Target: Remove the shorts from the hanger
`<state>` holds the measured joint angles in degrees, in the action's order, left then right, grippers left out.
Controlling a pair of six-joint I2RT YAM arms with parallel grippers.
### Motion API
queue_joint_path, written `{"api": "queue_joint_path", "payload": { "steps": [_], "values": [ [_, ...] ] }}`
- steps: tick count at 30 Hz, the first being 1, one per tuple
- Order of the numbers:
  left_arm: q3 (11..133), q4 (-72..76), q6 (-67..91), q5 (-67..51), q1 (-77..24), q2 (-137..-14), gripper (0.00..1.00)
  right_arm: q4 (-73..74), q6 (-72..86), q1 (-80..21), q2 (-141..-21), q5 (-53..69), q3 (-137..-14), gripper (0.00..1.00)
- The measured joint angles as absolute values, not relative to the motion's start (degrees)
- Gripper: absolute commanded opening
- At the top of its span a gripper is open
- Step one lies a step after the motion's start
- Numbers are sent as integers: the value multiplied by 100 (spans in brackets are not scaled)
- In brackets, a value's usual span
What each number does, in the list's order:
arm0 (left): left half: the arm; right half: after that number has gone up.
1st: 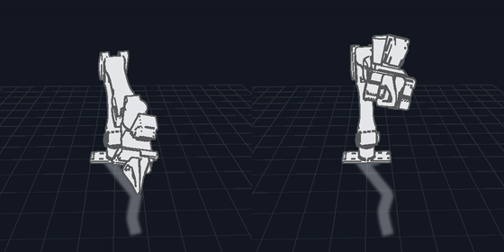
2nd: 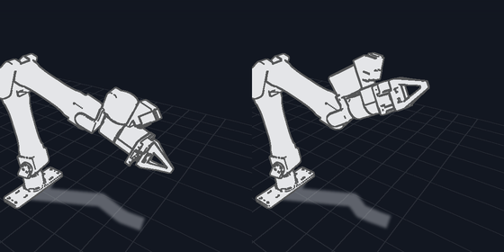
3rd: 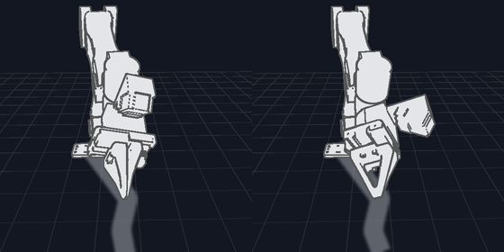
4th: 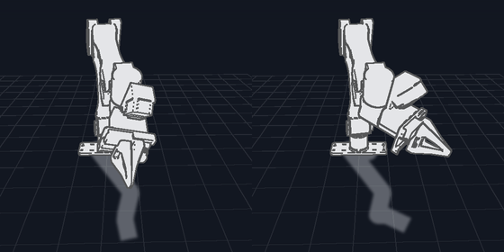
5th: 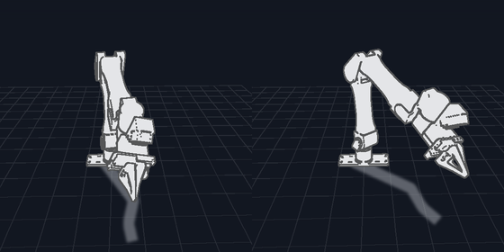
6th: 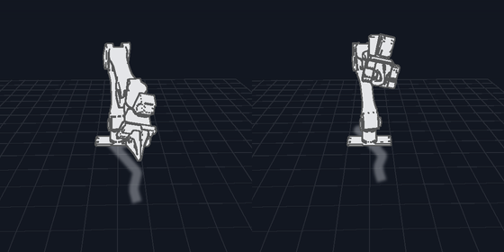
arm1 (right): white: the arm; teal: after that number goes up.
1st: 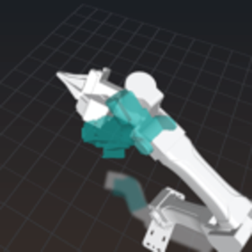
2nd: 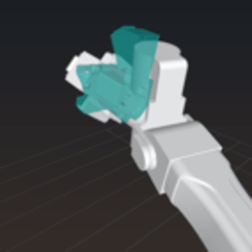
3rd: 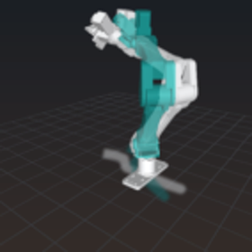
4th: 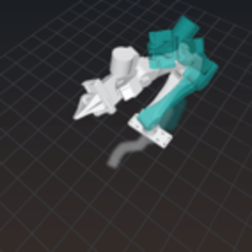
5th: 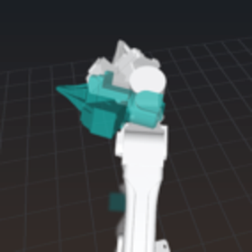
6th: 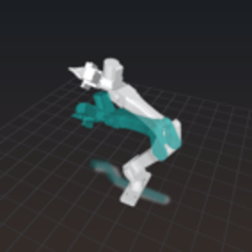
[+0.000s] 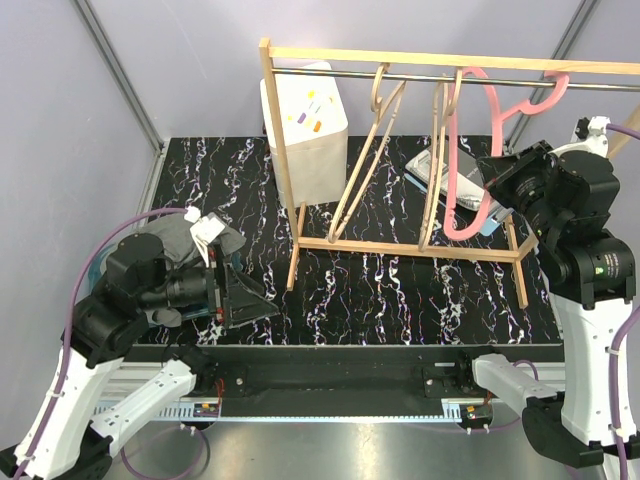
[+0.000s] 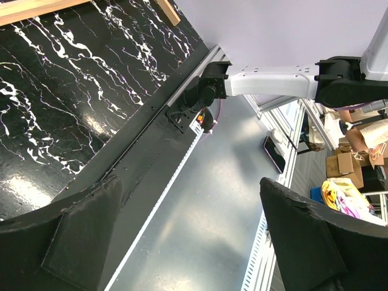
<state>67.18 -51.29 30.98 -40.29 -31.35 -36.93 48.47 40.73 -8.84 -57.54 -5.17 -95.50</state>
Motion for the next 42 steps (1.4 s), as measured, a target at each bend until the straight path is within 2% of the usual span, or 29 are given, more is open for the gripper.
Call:
{"api": "queue_joint_path", "payload": {
  "steps": [7,10,11,14,22,28,36,42],
  "values": [
    [6718,-5170,3044,-4012,-3135,-3597,99,5186,3232,-884,-5815,-716,-9664,10],
    [6718,-5196,3037,-4012,-3135,-3599,99,5345,2910,-884,-5876,-810,-9749,21],
    [6718,-5199,3033,-4012,-3135,-3599,99,5378,2821,-884,-5887,-836,-9751,29],
    [6718,-5218,3020,-4014,-3135,-3605,99,5586,2622,-884,-5896,-919,-9751,36],
    [6718,-5284,2998,-4014,-3135,-3664,99,5996,2506,-884,-5754,-1085,-9751,69],
    [6718,-5310,3000,-4014,-3135,-3789,99,6405,2696,-884,-5384,-1164,-9751,89],
    [6718,-5299,3004,-4010,-3135,-3881,99,6949,3522,-884,-4504,-1164,-9723,100],
    [6709,-5124,3144,-3953,-3135,-3857,99,6967,4136,-884,-3573,-576,-9209,100]
  ]
}}
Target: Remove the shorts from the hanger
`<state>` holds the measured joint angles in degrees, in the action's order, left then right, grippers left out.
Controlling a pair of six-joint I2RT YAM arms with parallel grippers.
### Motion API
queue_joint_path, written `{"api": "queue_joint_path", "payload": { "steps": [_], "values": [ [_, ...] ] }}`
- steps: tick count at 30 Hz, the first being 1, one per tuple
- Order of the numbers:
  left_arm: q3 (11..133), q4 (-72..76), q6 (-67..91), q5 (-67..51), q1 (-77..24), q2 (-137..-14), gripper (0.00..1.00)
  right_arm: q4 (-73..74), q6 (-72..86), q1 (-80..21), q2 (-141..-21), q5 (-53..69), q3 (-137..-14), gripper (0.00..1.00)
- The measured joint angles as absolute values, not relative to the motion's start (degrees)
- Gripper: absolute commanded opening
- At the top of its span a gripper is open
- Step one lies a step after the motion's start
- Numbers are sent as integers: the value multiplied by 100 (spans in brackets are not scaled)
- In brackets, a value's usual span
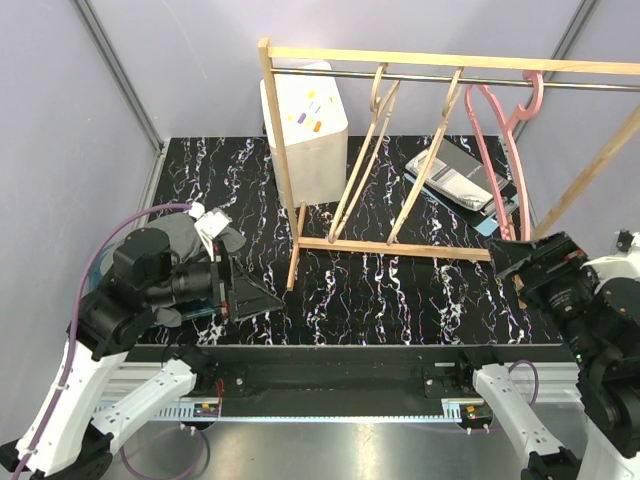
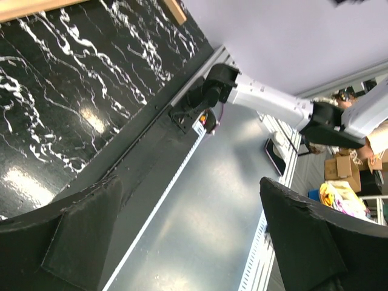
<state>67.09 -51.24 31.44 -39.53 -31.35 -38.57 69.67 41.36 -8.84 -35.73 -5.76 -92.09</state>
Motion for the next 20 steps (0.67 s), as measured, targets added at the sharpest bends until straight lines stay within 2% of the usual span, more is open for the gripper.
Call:
{"api": "queue_joint_path", "payload": {
  "steps": [6,20],
  "values": [
    [6689,-4698,3507,-3688,-3135,-3594,99,7446,4654,-884,-3487,-91,-8683,100],
    [6650,-3555,4254,-2506,-3135,-2991,99,7599,4587,-884,-3538,891,-8700,100]
  ]
}}
